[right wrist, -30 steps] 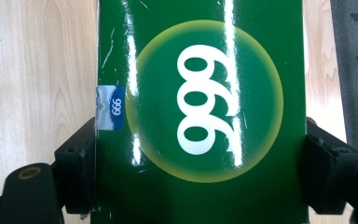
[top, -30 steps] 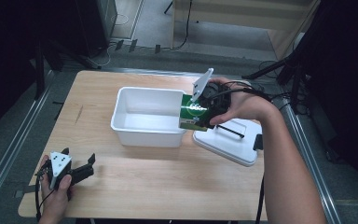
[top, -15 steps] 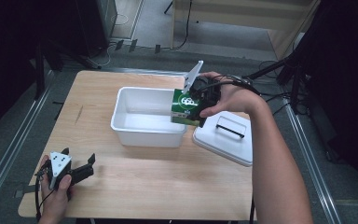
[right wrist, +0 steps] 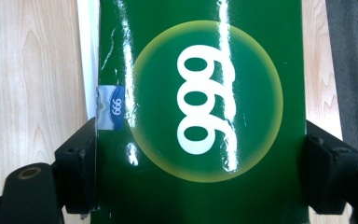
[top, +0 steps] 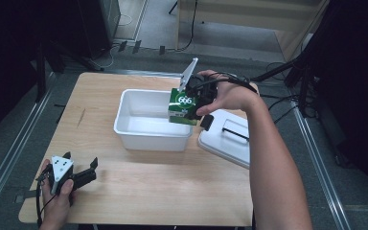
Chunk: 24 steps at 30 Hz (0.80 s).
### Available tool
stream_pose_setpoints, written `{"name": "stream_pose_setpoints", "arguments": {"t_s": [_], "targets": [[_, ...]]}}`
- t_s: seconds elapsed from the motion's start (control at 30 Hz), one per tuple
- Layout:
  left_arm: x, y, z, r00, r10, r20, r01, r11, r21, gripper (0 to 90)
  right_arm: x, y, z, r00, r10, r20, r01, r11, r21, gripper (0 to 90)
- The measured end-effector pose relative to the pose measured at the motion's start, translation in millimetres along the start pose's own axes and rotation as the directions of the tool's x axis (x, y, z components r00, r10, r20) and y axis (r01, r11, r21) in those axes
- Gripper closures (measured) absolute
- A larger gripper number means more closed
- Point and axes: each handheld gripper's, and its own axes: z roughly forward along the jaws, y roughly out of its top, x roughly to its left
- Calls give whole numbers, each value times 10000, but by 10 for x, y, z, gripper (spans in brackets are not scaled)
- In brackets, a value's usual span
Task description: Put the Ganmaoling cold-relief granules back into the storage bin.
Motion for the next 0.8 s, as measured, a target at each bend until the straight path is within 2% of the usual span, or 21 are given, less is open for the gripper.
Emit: {"name": "stream_pose_setpoints", "arguments": {"t_s": [0.43,0.8], "targets": [[7,0,-2,10000,-53,29,53,10000,22,90,-53,198,223,9997,-139,-215,141,9999,76,167],[7,-3,-4,10000,-72,48,72,10000,-33,90,-69,244,424,9994,-264,-206,269,9994,236,166]]}}
